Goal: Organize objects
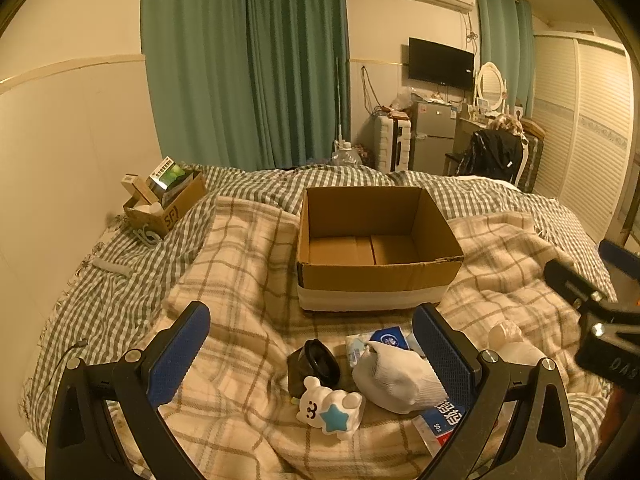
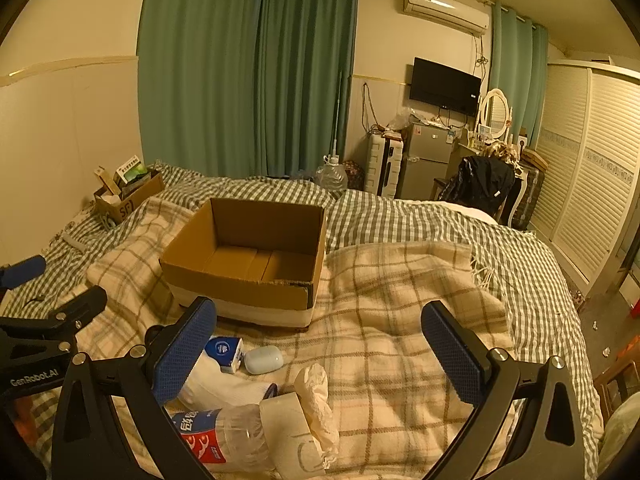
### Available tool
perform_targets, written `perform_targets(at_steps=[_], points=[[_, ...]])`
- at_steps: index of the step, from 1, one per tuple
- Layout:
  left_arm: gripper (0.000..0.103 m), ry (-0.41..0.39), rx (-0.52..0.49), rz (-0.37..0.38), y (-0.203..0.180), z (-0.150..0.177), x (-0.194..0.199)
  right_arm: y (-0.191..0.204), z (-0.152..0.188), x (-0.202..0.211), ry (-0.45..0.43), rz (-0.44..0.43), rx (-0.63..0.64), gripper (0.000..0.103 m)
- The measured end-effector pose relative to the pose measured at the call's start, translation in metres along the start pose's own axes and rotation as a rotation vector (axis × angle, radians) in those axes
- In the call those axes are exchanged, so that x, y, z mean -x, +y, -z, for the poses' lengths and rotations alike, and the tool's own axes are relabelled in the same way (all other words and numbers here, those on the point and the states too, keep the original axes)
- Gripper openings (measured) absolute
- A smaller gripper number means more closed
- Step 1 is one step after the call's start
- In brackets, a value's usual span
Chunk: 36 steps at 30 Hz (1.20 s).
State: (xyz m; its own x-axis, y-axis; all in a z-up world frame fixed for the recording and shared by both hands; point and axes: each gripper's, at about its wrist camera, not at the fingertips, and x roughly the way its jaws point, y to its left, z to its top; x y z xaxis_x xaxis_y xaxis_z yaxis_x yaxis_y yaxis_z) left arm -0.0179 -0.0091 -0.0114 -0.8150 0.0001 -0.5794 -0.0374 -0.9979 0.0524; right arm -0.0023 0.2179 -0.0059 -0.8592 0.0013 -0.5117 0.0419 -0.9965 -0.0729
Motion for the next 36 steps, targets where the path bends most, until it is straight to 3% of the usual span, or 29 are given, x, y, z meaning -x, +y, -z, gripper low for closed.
perform_targets(at_steps=[7,15,20,21,22,23,29,36], points=[[0.103,0.102,-0.025,0.011,0.008,0.025,-0.021,0.006,0.001,0.001,0.044,0.008,0.017,0.103],[0.1,0.248,-0.087,0.047,0.003,0.072,-0.066,0.033,0.04,-0.008,0.159,-0.015,0.122,0.103],[0.087,0.345,-0.072,0.134,0.002,0.09,-0.097,0.03,0.05,-0.014,0.202,-0.03,0.104,0.103],[0.082,0.363,-0.068,0.158,0.002,0.091,-0.103,0.031,0.051,-0.014,0.204,-0.026,0.105,0.103],[0.068,0.383,-0.059,0.193,0.002,0.092,-0.107,0.032,0.052,-0.015,0.206,-0.025,0.106,0.103],[0.064,0.395,-0.047,0.224,0.002,0.094,-0.11,0.033,0.052,-0.015,0.21,-0.028,0.107,0.103],[0.064,0.334,-0.002,0.22,0.016,0.085,-0.09,0.046,0.056,-0.01,0.225,-0.052,0.125,0.103],[0.064,0.238,-0.038,0.077,0.041,0.065,-0.054,0.082,0.072,-0.017,0.277,-0.132,0.188,0.103]])
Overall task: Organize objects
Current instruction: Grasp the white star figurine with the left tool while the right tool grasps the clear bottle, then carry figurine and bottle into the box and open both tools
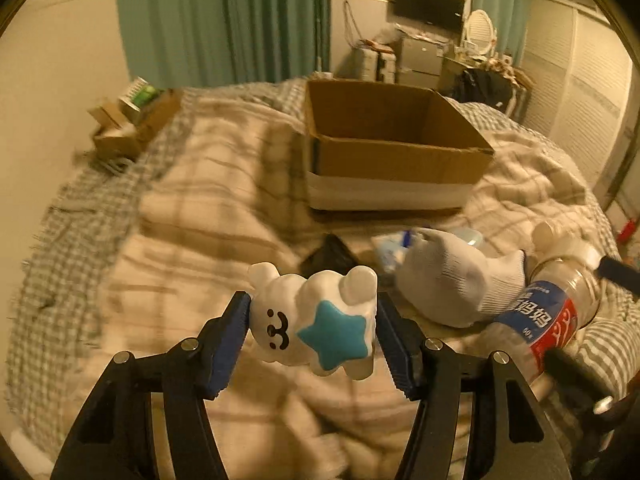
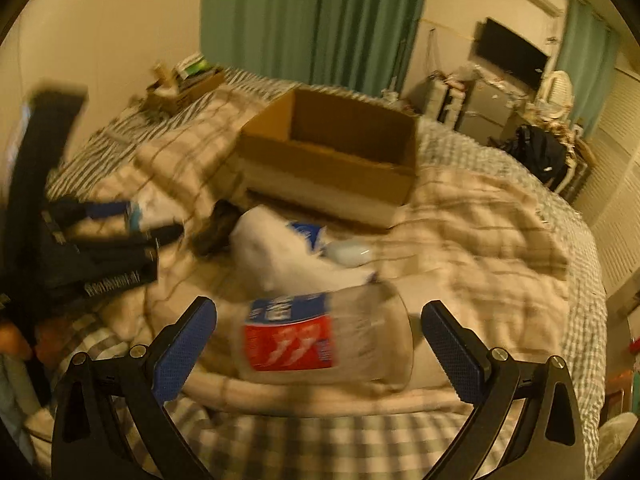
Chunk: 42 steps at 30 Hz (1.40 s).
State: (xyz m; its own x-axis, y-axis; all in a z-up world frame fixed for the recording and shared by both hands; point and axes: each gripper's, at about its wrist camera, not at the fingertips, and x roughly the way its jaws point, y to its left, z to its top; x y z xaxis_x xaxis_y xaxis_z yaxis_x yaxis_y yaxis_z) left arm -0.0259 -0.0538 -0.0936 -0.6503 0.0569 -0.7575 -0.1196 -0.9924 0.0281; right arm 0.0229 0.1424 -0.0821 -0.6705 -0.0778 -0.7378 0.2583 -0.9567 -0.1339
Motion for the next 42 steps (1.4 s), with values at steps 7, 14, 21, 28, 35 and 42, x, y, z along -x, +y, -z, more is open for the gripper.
perform_targets(at_steps=[7,14,21,28,35,42], points=[[0.064,-0.003,0.024,0.013,0.013,0.004,0.012,0.027,0.006,-0.017,0.021,0.128,0.129,0.103],[0.064,-0.021,0.015,0.042,0.008,0.007,0.019,0.034,0.018,-0.016,0.072,0.096,0.119,0.102],[0.064,-0.017,0.016,0.041,0.008,0.009,0.02,0.024,0.009,-0.04,0.075,0.175,0.14,0.102],[0.064,-0.009,0.021,0.052,0.01,0.011,0.014,0.026,0.005,-0.068,0.101,0.3,0.217,0.096],[0.064,0.003,0.035,0.05,0.016,0.012,0.007,0.01,0.005,-0.036,0.011,0.273,0.151,0.075],[0.064,-0.002,0.025,0.061,0.009,0.008,0.007,-0.014,-0.009,-0.002,-0.047,0.155,0.044,0.065]])
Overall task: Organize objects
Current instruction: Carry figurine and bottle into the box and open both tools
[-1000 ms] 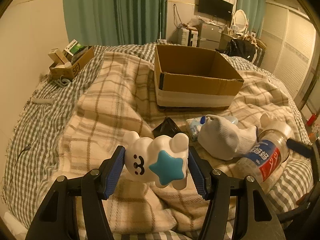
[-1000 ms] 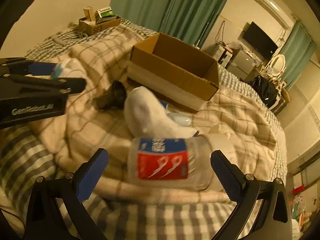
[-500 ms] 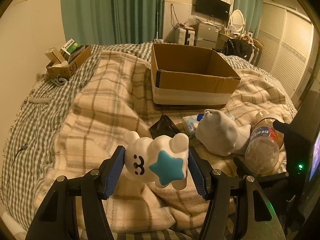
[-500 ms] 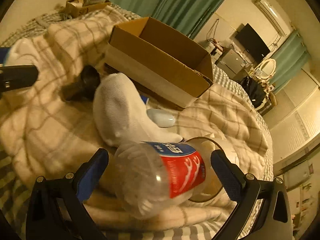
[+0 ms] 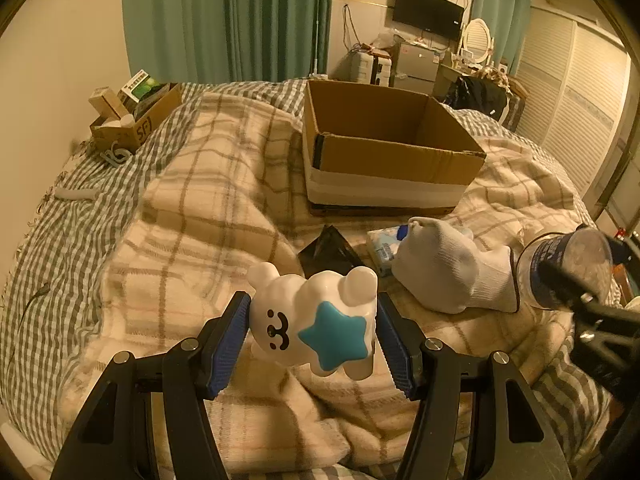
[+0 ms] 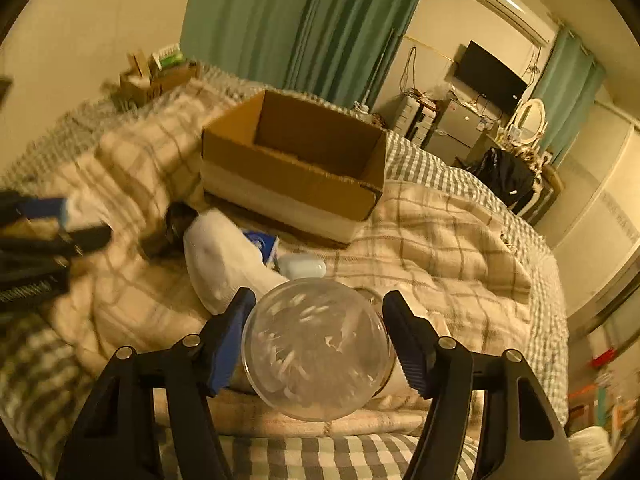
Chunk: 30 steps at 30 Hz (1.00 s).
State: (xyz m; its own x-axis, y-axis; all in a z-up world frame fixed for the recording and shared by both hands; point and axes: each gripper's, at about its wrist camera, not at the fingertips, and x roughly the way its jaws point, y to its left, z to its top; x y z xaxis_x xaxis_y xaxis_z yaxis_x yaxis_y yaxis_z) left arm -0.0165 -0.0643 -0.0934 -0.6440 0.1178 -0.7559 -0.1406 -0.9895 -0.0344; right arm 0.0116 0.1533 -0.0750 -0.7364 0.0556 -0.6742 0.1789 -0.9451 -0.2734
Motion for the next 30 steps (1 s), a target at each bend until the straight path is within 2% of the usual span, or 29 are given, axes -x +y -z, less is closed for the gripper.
perform_targets(at_steps=[6,10,15,19,22,30], points=[[0.064,-0.033,0.004,0.032,-0.006,-0.019,0.008,-0.002,-0.028,0.031,-0.11,-0.071,-0.016,0.064],[0.064,-0.091,-0.05,0.026,-0.015,-0.055,0.015,-0.012,-0.066,0.044,-0.201,-0.107,-0.029,0.064],[0.064,-0.152,-0.085,0.01,-0.024,-0.104,0.014,-0.033,-0.114,0.035,-0.273,-0.141,-0.06,0.064],[0.064,-0.175,-0.098,0.022,-0.032,-0.137,-0.003,-0.05,-0.149,0.013,-0.293,-0.181,-0.096,0.064],[0.064,-0.171,-0.107,0.011,-0.039,-0.154,-0.021,-0.06,-0.171,-0.018,-0.276,-0.21,-0.115,0.064],[0.064,-0.108,-0.127,-0.014,-0.049,-0.18,-0.092,-0.07,-0.192,-0.106,-0.193,-0.247,-0.142,0.064]])
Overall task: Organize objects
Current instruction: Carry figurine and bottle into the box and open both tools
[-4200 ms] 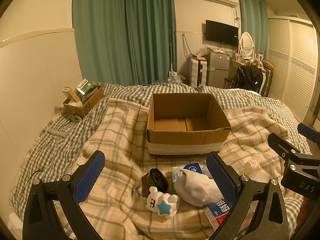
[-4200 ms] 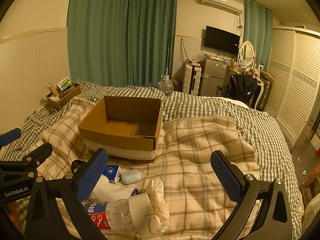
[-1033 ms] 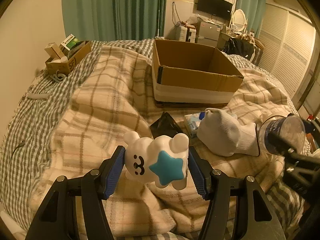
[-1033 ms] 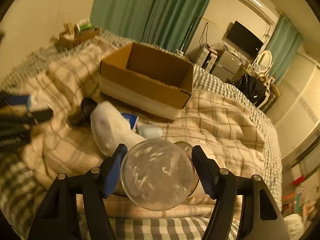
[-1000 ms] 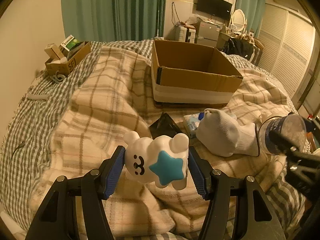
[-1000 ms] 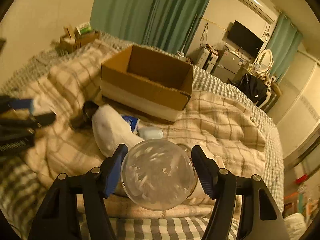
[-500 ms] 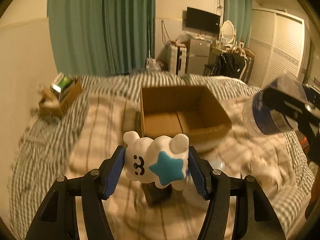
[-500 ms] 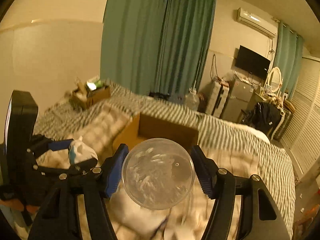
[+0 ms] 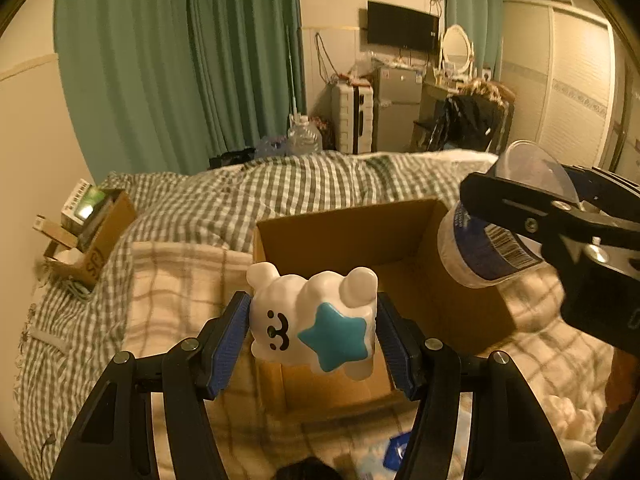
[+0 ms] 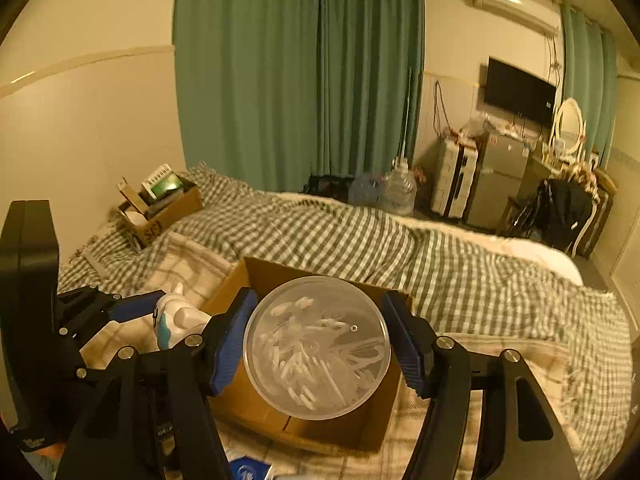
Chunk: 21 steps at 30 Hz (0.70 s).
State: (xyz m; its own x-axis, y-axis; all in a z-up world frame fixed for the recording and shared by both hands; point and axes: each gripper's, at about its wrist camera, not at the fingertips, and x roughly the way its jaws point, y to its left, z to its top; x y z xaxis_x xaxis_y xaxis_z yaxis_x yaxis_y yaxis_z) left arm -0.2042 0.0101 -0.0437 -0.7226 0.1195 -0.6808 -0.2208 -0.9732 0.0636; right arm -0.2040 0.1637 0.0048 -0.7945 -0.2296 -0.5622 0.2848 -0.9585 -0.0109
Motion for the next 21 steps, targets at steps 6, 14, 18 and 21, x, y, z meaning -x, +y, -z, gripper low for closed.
perform_targets(at_steps=[6,14,18,21], points=[[0.064,0.046,-0.019,0.017,-0.008,0.004,-0.037,-0.017,0.014,-0.042,0.036,-0.013,-0.043,0.064],[0.089,0.044,-0.021,0.044,-0.012,0.004,-0.024,-0.037,0.005,-0.022,0.003,-0.002,-0.105,0.083],[0.094,0.036,-0.032,-0.004,-0.008,0.002,0.007,-0.037,-0.011,0.014,-0.008,0.028,-0.078,0.086],[0.1,-0.001,-0.026,-0.024,-0.003,0.004,0.044,-0.034,-0.02,0.052,-0.018,0.055,-0.031,0.086]])
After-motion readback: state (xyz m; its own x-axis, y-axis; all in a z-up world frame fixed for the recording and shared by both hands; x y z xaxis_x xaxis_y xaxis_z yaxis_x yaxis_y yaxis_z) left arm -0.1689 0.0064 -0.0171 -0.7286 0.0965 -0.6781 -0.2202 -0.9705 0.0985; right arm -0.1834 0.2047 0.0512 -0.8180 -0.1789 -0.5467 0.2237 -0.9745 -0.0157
